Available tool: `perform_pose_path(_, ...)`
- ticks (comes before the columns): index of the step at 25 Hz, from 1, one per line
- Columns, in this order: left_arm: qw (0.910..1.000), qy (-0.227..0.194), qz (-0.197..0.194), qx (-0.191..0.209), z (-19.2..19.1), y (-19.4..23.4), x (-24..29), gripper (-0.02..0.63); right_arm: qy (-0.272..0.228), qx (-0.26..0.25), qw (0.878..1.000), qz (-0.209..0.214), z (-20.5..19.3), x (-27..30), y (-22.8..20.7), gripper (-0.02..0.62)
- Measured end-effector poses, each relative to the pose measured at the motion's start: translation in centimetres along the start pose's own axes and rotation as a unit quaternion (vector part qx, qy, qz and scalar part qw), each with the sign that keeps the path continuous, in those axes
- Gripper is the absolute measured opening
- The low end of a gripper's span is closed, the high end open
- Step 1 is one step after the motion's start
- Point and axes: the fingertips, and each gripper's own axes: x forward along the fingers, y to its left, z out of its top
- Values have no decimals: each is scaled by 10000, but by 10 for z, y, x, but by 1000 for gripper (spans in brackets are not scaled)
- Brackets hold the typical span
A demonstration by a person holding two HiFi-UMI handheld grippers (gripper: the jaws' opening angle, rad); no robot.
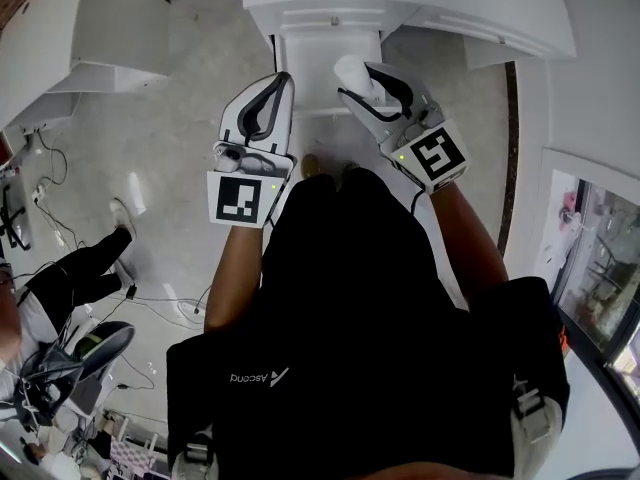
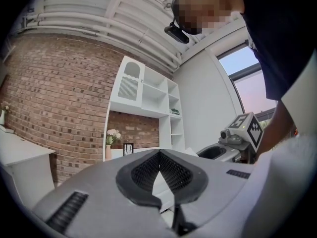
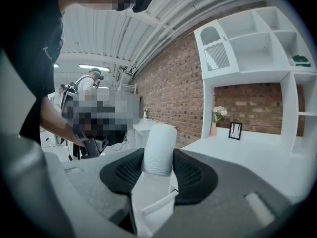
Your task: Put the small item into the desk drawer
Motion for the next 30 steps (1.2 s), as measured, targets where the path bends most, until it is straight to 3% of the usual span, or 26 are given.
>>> perform_pose_path(6, 9992, 183, 314, -180, -39, 33, 20, -2, 467, -32, 9987, 197, -34, 53, -23, 182)
perform_pose_path(15, 9961, 546, 620, -302, -116, 76, 45, -2, 1580, 37, 9868, 342, -140, 128, -64, 181)
perform_pose_path(21, 9945, 788, 610, -325, -178, 93, 62, -2, 2123, 22, 9765, 368, -208, 169, -81, 182)
perform_pose_path(30, 9910, 1284, 279, -246, -261, 109, 88, -2, 2895, -23, 9560, 464, -305, 225, -96, 181)
